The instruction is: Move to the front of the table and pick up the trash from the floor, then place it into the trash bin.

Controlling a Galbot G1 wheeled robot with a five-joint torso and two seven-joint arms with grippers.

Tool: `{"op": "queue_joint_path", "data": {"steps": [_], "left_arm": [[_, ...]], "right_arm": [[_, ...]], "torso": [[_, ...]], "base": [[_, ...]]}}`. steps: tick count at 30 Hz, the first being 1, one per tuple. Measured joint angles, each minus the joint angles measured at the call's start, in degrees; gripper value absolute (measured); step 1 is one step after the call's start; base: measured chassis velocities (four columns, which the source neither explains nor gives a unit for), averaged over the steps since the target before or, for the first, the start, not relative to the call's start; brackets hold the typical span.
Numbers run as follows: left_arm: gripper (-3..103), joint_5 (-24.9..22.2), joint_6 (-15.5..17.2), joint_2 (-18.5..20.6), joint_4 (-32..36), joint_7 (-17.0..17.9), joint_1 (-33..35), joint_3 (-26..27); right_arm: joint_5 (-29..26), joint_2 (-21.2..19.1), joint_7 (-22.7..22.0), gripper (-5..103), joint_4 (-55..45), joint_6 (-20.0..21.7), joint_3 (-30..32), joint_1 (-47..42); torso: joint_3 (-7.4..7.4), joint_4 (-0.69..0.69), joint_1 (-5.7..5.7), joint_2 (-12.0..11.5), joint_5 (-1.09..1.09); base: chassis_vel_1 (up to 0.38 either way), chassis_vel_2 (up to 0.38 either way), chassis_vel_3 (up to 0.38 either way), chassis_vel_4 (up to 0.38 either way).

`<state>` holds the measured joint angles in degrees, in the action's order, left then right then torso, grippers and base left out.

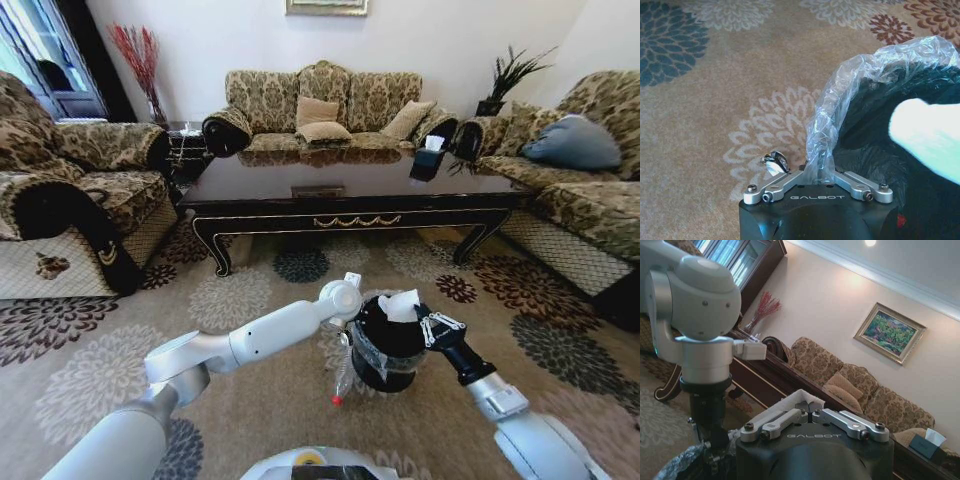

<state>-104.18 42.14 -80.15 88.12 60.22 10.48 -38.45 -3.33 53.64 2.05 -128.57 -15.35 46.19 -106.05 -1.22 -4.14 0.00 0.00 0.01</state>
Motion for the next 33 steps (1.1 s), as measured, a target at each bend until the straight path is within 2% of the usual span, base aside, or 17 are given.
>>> {"op": "queue_joint_path", "data": {"steps": [5, 6, 8, 12, 14, 18, 19, 22, 24, 27, 29, 33], "left_arm": [[0, -0.6, 0.0, 0.0, 0.7, 0.1, -0.3, -0.5], [0, -0.8, 0.0, 0.0, 0.8, 0.2, -0.4, -0.6], [0, -0.9, 0.0, 0.0, 0.8, 0.4, -0.5, -0.6], [0, -1.2, 0.0, -0.1, 1.0, 0.8, -0.8, -0.7], [0, -1.2, 0.0, -0.1, 1.0, 0.8, -0.8, -0.7], [0, -1.1, 0.0, -0.2, 1.2, 1.2, -0.2, -0.7], [0, -1.1, 0.0, -0.2, 1.2, 1.2, -0.2, -0.7], [0, -1.0, 0.0, 0.6, 1.8, 1.4, 0.3, -0.7], [0, -1.0, 0.0, 0.9, 1.9, 1.4, 0.4, -0.6], [0, -0.9, 0.0, 3.6, 3.0, 1.5, 1.2, 0.3], [0, -0.9, 0.0, 4.2, 3.2, 1.5, 1.3, 0.6], [0, -0.7, 0.0, 8.3, 4.5, 1.5, 2.5, 3.3]], "right_arm": [[0.6, 0.3, 0.2, 0, 1.9, -0.3, -0.4, 0.4], [0.8, 0.3, 0.7, 4, 2.3, -0.5, -0.5, 0.3], [1.1, 0.3, 1.0, 4, 2.5, -0.6, -0.5, 0.3], [2.6, 0.2, 1.5, 24, 3.4, -1.2, -0.3, 0.9], [2.8, 0.2, 1.5, 24, 3.6, -1.3, -0.2, 1.0], [3.3, 0.0, 1.5, 46, 4.2, -1.8, 0.0, 0.8], [3.3, 0.0, 1.5, 46, 4.2, -1.8, 0.0, 0.8], [3.3, 0.2, 1.4, 63, 4.6, -2.0, -0.2, 0.9], [3.3, 0.2, 1.3, 63, 4.7, -2.0, -0.2, 0.9], [3.1, 0.3, 1.1, 79, 4.9, -2.0, -0.4, 1.3], [3.0, 0.3, 1.1, 79, 5.0, -2.0, -0.4, 1.3], [1.6, 0.3, 0.5, 98, 5.1, -1.8, -0.4, 1.6]], "torso": [[0.0, -0.01, 0.0, 0.0, 0.0], [0.0, -0.01, 0.0, 0.0, 0.0], [0.0, -0.02, 0.0, 0.0, -0.01], [0.0, -0.01, 0.0, 0.0, -0.01], [0.0, -0.01, 0.0, 0.0, -0.01], [0.0, -0.02, 0.0, 0.0, -0.01], [0.0, -0.02, 0.0, 0.0, -0.01], [0.0, -0.03, 0.0, 0.0, -0.01], [0.0, -0.03, 0.0, 0.0, -0.01], [0.0, -0.01, 0.0, 0.0, -0.01], [0.0, -0.01, 0.0, 0.0, -0.02], [0.0, -0.01, 0.0, 0.0, -0.03]], "base": [[0.0, 0.0, 0.0, 0.0], [0.0, 0.0, 0.0, 0.0], [0.0, 0.0, 0.0, 0.0], [0.0, 0.0, 0.0, 0.0], [0.0, 0.0, 0.0, 0.0], [0.0, 0.0, 0.0, 0.0], [0.0, 0.0, 0.0, 0.0], [0.0, 0.0, 0.0, 0.0], [0.0, 0.0, 0.0, 0.0], [0.0, 0.0, 0.0, 0.0], [0.0, 0.0, 0.0, 0.0], [0.0, 0.0, 0.0, 0.0]]}}
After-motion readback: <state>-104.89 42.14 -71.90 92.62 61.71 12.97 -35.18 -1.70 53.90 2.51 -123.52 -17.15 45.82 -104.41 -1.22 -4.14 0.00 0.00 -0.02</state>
